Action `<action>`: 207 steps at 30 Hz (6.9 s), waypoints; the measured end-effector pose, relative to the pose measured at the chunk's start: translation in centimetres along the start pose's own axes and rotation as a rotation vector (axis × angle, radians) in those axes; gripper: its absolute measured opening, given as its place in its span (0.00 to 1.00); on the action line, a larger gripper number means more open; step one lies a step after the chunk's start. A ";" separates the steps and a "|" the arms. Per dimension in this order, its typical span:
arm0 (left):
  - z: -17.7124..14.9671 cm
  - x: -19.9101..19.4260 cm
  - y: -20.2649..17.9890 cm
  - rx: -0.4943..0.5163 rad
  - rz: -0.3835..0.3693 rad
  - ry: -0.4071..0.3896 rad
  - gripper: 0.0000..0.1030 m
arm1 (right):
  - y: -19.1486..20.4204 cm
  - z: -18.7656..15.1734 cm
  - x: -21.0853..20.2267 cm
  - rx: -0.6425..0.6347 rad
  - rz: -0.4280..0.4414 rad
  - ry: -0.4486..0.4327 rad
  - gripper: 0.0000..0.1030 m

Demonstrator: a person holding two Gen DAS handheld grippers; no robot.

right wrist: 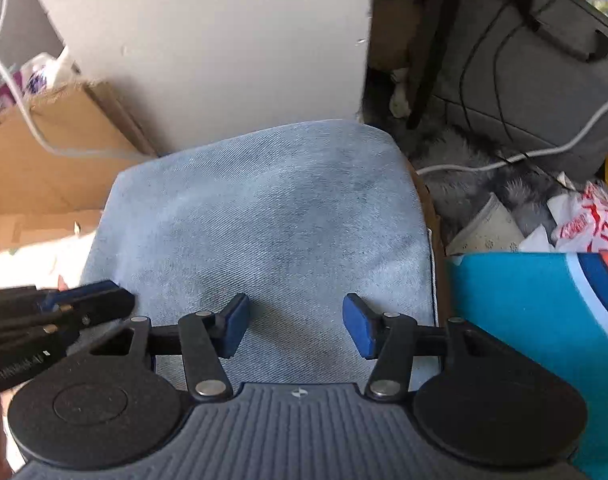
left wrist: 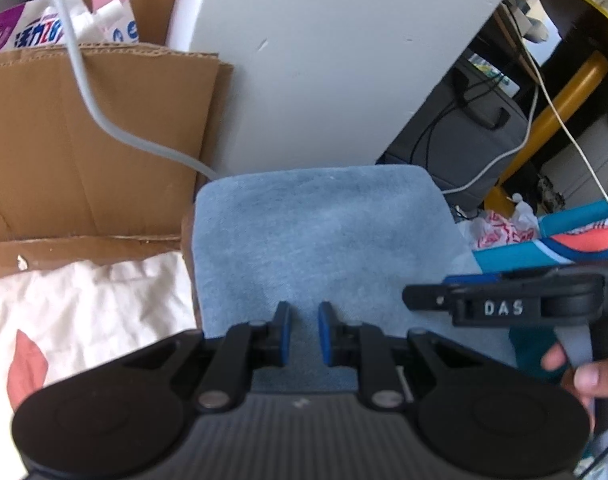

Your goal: Fold clothes

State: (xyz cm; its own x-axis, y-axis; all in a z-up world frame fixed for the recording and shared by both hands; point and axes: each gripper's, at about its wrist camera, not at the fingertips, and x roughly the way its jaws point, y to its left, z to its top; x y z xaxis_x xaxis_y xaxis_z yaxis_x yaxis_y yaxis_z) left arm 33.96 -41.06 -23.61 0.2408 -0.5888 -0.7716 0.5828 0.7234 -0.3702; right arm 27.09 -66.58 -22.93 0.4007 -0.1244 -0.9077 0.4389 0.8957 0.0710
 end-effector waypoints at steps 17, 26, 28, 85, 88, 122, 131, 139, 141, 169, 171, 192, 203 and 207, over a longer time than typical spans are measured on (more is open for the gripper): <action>-3.9 -4.1 -3.4 0.088 -0.034 -0.010 0.27 | 0.6 -11.5 -5.1 0.031 -0.113 -0.179 0.58; -5.7 -2.8 -3.1 0.140 -0.025 0.000 0.28 | 0.9 -11.6 -4.1 0.001 -0.106 -0.145 0.61; -5.7 -2.7 -3.0 0.139 -0.029 0.002 0.28 | 1.1 -12.1 -3.9 -0.002 -0.107 -0.144 0.63; -2.7 -4.7 -4.3 0.367 0.069 -0.098 0.38 | -1.3 -17.6 -7.2 0.119 -0.099 -0.376 0.38; -1.3 -3.7 -4.1 0.373 0.088 -0.109 0.39 | -1.8 -17.5 -6.6 0.138 -0.120 -0.385 0.38; -1.8 -0.3 -2.5 0.262 0.064 -0.135 0.07 | -2.2 -0.6 -0.6 0.077 -0.053 -0.463 0.47; -2.1 -0.3 -2.2 0.259 0.055 -0.153 0.07 | -2.3 2.1 3.1 0.033 -0.087 -0.339 0.45; -2.5 -1.4 -3.2 0.276 0.068 -0.156 0.06 | -0.7 1.0 1.6 0.039 -0.173 -0.283 0.46; -3.5 -2.1 -3.4 0.292 0.042 -0.160 0.06 | 0.6 -1.3 0.4 0.022 -0.174 -0.303 0.46; -12.5 -5.4 0.6 0.025 -0.244 0.007 0.45 | 4.1 -19.4 -7.5 -0.026 -0.093 -0.332 0.46; -12.6 -5.1 1.3 -0.018 -0.269 0.034 0.39 | 4.3 -20.2 -7.3 -0.014 -0.076 -0.305 0.46; -9.8 -19.7 -6.6 0.212 0.169 0.093 0.82 | 7.4 -19.5 -19.4 0.009 0.071 -0.129 0.92; -8.8 -30.0 -7.3 0.050 0.322 0.011 0.98 | 12.6 -18.0 -30.7 -0.090 0.018 -0.199 0.97; -9.5 -33.6 -7.5 0.021 0.366 -0.026 0.99 | 14.1 -18.6 -33.7 -0.078 0.048 -0.222 0.97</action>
State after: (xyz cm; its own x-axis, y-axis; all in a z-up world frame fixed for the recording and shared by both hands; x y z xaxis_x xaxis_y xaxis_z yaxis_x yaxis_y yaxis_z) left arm 14.19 -23.26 0.19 0.4558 -0.3016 -0.8374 0.4700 0.8805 -0.0613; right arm 4.77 -41.86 1.01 0.5905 -0.1646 -0.7901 0.3556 0.9319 0.0716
